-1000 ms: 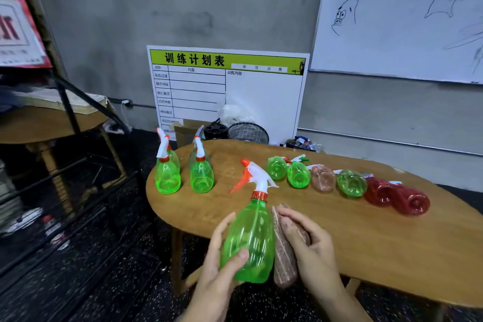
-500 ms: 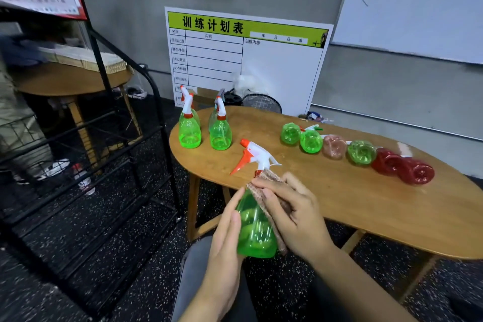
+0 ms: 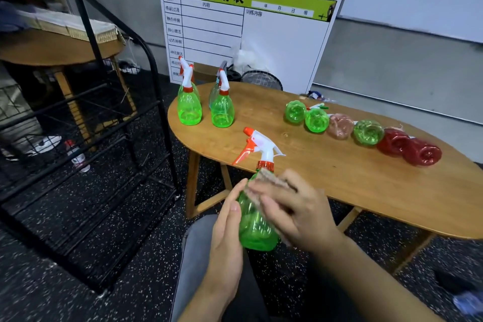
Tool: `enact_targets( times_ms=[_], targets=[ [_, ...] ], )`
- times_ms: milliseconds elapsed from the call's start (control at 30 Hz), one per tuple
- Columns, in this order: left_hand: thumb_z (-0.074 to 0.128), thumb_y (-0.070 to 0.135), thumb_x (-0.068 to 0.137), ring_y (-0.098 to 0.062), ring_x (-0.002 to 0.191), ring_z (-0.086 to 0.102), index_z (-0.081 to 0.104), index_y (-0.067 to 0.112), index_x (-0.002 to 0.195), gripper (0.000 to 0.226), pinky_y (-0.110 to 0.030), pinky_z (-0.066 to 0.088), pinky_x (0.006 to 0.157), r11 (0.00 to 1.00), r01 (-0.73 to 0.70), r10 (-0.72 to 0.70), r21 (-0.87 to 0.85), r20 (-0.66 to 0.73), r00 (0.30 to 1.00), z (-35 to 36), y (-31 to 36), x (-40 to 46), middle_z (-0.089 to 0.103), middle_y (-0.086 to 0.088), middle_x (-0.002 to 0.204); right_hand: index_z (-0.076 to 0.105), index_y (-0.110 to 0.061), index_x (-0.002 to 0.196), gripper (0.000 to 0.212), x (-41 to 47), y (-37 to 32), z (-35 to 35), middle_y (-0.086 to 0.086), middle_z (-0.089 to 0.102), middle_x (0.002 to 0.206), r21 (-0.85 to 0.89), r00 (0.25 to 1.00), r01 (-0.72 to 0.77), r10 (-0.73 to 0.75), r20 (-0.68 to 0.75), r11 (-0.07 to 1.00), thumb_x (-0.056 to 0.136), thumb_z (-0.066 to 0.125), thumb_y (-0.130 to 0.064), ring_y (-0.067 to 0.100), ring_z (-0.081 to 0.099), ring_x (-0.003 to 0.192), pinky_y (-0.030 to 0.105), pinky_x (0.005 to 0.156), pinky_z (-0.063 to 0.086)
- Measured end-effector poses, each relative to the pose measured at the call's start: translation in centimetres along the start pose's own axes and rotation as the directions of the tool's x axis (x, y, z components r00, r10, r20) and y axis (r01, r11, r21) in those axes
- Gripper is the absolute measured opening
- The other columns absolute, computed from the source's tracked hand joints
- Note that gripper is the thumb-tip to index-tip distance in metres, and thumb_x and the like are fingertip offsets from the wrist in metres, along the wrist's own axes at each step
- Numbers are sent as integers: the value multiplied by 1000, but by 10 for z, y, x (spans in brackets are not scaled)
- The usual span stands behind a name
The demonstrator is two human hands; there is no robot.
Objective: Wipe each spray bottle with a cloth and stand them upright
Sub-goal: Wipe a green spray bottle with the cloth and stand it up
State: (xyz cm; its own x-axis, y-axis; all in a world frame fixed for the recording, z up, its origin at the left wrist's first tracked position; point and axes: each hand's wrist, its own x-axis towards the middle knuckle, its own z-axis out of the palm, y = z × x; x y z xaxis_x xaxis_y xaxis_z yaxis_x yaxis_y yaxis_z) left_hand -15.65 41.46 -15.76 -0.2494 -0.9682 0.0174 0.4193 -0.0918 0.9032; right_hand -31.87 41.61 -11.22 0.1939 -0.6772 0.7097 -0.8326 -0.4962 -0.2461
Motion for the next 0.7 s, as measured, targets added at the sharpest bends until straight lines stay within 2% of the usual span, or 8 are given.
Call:
enact_targets(
  times_ms=[67, 167, 267, 367, 467, 533, 600, 700],
  targets=[
    [44, 39, 105, -24, 139, 58, 64, 38, 142, 42, -55, 40, 120, 1000, 4, -5, 20, 10, 1000, -2, -1, 0, 64, -1, 148, 75, -34, 124, 31, 10, 6, 2, -12, 51, 93, 84, 985, -164, 168, -40, 983, 105, 53, -44, 7, 52, 68, 30, 54, 48],
    [43, 40, 104, -22, 137, 60, 62, 34, 144, 45, -55, 42, 118, 1000, 13, -13, -9, 18, 1000, -4, -2, 1, 66, 0, 145, 77, -31, 123, 30, 9, 1, 8, -11, 53, 94, 110, 977, -202, 208, -48, 973, 104, 56, -39, 9, 56, 69, 35, 55, 50],
    [43, 43, 111, -23, 138, 60, 60, 32, 146, 40, -56, 42, 119, 1000, 11, -11, 4, 22, 1000, -7, -4, 4, 65, -2, 146, 74, -32, 126, 28, -5, -16, 9, -6, 54, 93, 76, 996, -83, 81, 21, 994, 104, 57, -36, 6, 52, 67, 28, 51, 49],
    [32, 38, 110, -25, 130, 65, 58, 31, 145, 44, -46, 46, 114, 999, 35, -35, -16, 35, 999, -8, -5, 5, 71, -5, 137, 77, -30, 123, 27, -22, -25, 5, -4, 55, 96, -13, 974, 191, -188, 126, 981, 100, 65, -32, 6, 49, 72, 15, 59, 46],
    [27, 37, 112, -24, 128, 67, 57, 31, 146, 46, -43, 47, 111, 1000, 15, -15, 0, 68, 998, -6, -4, 7, 73, -5, 134, 78, -27, 122, 27, -22, -21, 0, -3, 57, 92, -57, 944, 303, -292, 154, 951, 98, 68, -31, 10, 52, 70, 25, 52, 47],
    [31, 42, 108, -22, 130, 66, 59, 33, 144, 46, -43, 48, 112, 1000, -6, 5, 18, 49, 999, -5, -2, 9, 72, -3, 136, 78, -29, 121, 25, -13, -14, 0, -4, 56, 91, -93, 965, 250, -240, 108, 964, 101, 64, -34, 7, 49, 69, 23, 51, 45],
    [35, 46, 111, -20, 134, 63, 61, 33, 142, 42, -41, 50, 112, 999, -22, 20, 29, 54, 998, -5, -1, 9, 69, 0, 140, 79, -31, 119, 27, 1, -7, 1, -7, 54, 89, -101, 997, 71, -70, 10, 992, 103, 58, -37, 0, 42, 67, 20, 50, 42],
    [37, 49, 110, -14, 136, 60, 61, 36, 144, 44, -41, 50, 111, 999, -21, 18, 43, 61, 998, -7, 1, 7, 65, 7, 145, 78, -31, 120, 29, 16, 1, 3, -12, 55, 93, -13, 981, -172, 170, -89, 985, 102, 57, -40, 2, 50, 65, 26, 50, 46]
  ],
)
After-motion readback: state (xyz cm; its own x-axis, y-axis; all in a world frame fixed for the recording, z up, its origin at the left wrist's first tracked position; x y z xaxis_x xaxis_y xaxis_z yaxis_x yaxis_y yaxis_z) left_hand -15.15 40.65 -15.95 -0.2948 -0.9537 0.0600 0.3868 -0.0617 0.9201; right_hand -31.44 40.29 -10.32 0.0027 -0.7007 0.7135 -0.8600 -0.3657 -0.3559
